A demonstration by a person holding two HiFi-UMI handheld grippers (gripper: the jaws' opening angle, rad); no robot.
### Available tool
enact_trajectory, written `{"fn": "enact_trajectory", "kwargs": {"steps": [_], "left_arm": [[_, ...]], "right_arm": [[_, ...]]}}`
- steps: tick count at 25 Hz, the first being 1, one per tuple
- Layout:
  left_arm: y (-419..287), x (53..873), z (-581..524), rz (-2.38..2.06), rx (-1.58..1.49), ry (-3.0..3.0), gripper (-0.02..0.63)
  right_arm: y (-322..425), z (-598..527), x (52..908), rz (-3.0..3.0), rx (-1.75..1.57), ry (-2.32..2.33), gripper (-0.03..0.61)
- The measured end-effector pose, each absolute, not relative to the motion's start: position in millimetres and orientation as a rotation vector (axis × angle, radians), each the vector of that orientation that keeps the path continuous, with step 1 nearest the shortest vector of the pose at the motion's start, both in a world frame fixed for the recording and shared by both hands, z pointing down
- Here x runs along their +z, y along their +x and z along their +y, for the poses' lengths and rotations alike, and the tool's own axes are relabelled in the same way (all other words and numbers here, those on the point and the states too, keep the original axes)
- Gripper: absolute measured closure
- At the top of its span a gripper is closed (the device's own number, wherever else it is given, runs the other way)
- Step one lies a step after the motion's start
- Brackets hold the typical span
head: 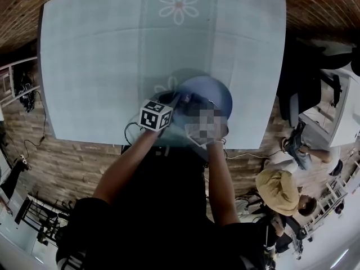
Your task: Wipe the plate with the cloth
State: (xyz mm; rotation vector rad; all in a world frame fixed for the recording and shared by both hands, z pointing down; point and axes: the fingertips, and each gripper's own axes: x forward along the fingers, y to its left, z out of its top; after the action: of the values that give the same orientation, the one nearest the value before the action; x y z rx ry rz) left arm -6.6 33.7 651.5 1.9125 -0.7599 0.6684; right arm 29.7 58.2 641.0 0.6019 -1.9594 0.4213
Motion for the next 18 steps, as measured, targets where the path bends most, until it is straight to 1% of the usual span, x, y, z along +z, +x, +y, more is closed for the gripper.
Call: {"fn": "enact_trajectory", "kwargs": {"steps": [8,18], "left_arm": [[-7.1,651.2,32.7,-0.76,0.653,1.901,0.561],[-7.1,652.2,34.4,-0.759,0.643,1.882,0.56]], "right_arm": [[38.2,37.3,640.0,-1.962,0.398,0.602,0.517],[72.3,-7.4,638.5,-1.941,0.403,0.765,0.518]]}}
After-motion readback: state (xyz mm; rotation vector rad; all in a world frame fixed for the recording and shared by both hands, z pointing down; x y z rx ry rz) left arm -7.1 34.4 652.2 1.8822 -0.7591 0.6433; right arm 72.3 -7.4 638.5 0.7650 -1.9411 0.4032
